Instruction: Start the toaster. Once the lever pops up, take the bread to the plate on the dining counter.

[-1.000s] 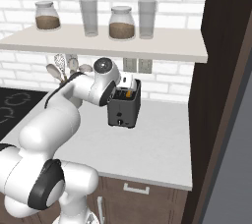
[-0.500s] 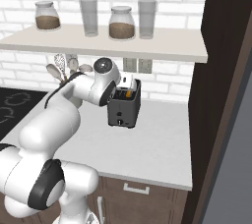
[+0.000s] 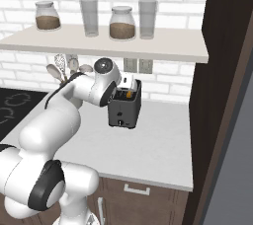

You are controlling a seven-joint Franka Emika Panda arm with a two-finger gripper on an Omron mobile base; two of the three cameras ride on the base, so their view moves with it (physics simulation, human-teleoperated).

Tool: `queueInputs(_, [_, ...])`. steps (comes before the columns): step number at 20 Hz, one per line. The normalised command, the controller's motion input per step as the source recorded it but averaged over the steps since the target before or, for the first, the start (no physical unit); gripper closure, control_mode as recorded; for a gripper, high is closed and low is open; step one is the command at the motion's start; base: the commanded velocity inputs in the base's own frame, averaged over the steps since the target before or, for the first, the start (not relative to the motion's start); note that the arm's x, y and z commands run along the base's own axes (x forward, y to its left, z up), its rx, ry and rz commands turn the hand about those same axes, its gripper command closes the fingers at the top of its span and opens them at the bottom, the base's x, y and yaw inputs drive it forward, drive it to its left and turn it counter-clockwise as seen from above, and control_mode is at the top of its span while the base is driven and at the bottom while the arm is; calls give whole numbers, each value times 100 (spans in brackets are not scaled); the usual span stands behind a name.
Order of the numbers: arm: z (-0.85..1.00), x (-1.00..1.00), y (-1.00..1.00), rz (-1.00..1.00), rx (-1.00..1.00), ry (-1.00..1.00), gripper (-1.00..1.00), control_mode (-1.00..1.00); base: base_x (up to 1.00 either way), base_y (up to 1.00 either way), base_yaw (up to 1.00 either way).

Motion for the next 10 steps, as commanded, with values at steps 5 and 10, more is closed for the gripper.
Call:
queueInputs(5, [0, 0, 0, 0, 0, 0, -100, -100, 0, 0, 0])
queueInputs(10, [0, 0, 0, 0, 0, 0, -100, -100, 0, 0, 0])
